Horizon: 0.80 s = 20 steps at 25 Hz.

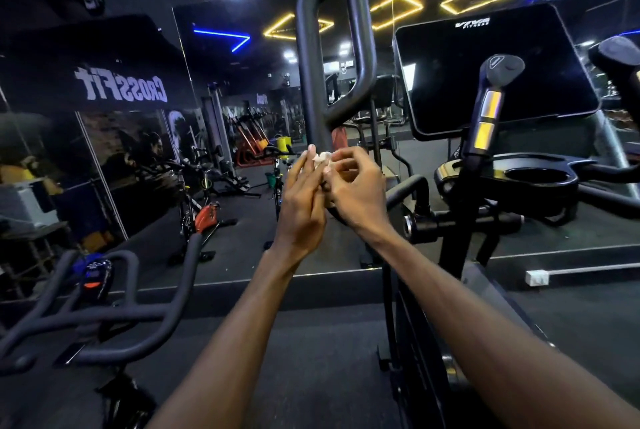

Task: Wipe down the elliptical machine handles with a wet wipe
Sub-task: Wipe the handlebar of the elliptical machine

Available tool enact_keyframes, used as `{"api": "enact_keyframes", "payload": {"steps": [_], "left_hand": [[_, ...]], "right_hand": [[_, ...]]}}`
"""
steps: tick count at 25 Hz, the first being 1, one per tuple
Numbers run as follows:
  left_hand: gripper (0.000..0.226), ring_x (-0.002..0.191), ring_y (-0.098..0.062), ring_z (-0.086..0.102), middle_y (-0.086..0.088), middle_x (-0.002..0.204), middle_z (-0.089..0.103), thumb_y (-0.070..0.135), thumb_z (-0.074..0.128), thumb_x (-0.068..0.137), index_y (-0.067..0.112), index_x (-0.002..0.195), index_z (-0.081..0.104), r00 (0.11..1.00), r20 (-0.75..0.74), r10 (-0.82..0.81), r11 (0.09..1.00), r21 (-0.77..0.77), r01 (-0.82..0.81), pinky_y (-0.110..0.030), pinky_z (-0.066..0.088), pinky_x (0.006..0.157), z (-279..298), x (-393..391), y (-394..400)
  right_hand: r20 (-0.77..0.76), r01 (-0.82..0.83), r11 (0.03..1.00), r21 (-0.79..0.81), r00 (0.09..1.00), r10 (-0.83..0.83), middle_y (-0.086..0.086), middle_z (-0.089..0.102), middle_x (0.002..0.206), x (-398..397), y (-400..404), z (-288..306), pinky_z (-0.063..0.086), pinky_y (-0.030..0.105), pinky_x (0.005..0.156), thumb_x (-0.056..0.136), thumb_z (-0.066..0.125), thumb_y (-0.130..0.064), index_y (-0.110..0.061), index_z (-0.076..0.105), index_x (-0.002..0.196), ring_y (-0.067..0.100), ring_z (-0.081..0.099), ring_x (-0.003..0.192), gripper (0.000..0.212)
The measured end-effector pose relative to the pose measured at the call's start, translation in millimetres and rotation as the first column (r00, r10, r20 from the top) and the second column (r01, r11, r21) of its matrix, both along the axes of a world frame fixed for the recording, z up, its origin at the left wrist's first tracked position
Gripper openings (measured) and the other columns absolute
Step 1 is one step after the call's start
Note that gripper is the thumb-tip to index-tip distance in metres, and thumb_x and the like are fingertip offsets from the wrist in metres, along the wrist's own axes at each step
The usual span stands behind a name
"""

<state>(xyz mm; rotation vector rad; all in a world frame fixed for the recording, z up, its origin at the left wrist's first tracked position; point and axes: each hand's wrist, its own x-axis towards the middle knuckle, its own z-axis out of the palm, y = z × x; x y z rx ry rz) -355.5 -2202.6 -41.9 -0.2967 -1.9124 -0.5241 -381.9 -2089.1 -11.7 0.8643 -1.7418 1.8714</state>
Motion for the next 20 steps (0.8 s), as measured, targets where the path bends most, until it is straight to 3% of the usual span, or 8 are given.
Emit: {"api": "enact_keyframes", "payload": {"steps": [4,6,8,11,13,15,18,20], "left_hand": [[0.038,0.106,-0.024,0.056,-0.015,0.14,0.052,0.01,0.059,0.095,0.016,0.133,0.059,0.987,-0.08,0.137,0.99,-0.02,-0.139,-0.03,0.051,0.088,4,-6,-9],[0.032,0.097,-0.019,0.062,-0.011,0.121,0.053,0.01,0.066,0.092,0.017,0.123,0.065,0.992,-0.061,0.107,0.967,0.237,-0.09,-0.031,0.058,0.079,10,-3,-3],[0.033,0.09,-0.015,0.065,-0.005,0.106,0.058,0.008,0.072,0.085,0.016,0.116,0.064,0.997,-0.07,-0.014,0.855,0.517,0.048,-0.032,0.06,0.076,20,2,6],[0.019,0.085,-0.017,0.07,-0.007,0.094,0.071,0.008,0.066,0.091,0.011,0.109,0.063,0.983,-0.129,-0.133,0.704,0.686,0.185,-0.032,0.059,0.074,30,8,18],[0.013,0.083,-0.026,0.072,-0.014,0.088,0.073,0.004,0.055,0.095,0.013,0.102,0.061,0.969,-0.183,-0.168,0.637,0.73,0.248,-0.041,0.06,0.075,40,12,21],[0.016,0.084,-0.029,0.073,-0.014,0.087,0.074,0.003,0.052,0.094,0.016,0.097,0.06,0.975,-0.154,-0.161,0.645,0.731,0.222,-0.048,0.06,0.079,50,8,16],[0.015,0.087,-0.023,0.071,-0.005,0.09,0.073,0.012,0.058,0.086,0.025,0.091,0.063,0.993,-0.05,-0.11,0.695,0.711,0.113,-0.05,0.058,0.081,68,-4,7],[0.016,0.085,-0.021,0.069,-0.001,0.091,0.071,0.014,0.06,0.084,0.029,0.088,0.063,0.995,-0.016,-0.097,0.697,0.713,0.079,-0.048,0.058,0.081,73,-9,3]], "right_hand": [[-0.119,0.027,1.0,-0.011,0.992,-0.028,0.005,0.065,0.104,7,-4,-13,0.054,0.016,0.077,0.088,0.064,0.001,-0.011,0.068,0.105,0.005,0.064,0.086,0.022],[-0.088,0.061,0.996,-0.058,0.994,-0.066,0.005,0.065,0.105,4,-2,-16,0.056,0.021,0.08,0.087,0.063,0.002,-0.008,0.068,0.107,0.006,0.064,0.087,0.023],[-0.152,0.069,0.996,-0.051,0.985,-0.076,0.005,0.065,0.112,8,-1,-21,0.054,0.017,0.084,0.089,0.064,-0.003,-0.008,0.067,0.115,0.008,0.064,0.094,0.027],[-0.283,0.149,0.989,0.02,0.949,-0.137,0.005,0.067,0.112,8,-3,-21,0.045,0.006,0.087,0.089,0.067,-0.005,-0.01,0.07,0.116,0.011,0.063,0.098,0.028],[-0.184,0.2,0.979,-0.031,0.962,-0.203,0.004,0.069,0.104,-7,-1,-10,0.053,0.022,0.088,0.087,0.07,-0.006,-0.012,0.074,0.106,0.015,0.065,0.092,0.021],[-0.047,0.238,0.97,-0.046,0.97,-0.24,0.004,0.069,0.102,-25,0,9,0.055,0.033,0.089,0.089,0.067,-0.009,-0.014,0.075,0.102,0.018,0.066,0.091,0.016],[-0.046,0.277,0.953,0.121,0.961,-0.273,0.012,0.067,0.112,-30,-16,34,0.038,0.012,0.086,0.096,0.054,-0.008,-0.006,0.072,0.11,0.018,0.06,0.098,0.023],[-0.11,0.321,0.924,0.208,0.946,-0.304,0.017,0.063,0.106,-22,-28,24,0.031,0.016,0.074,0.1,0.044,-0.008,0.001,0.068,0.108,0.018,0.05,0.088,0.027]]}}
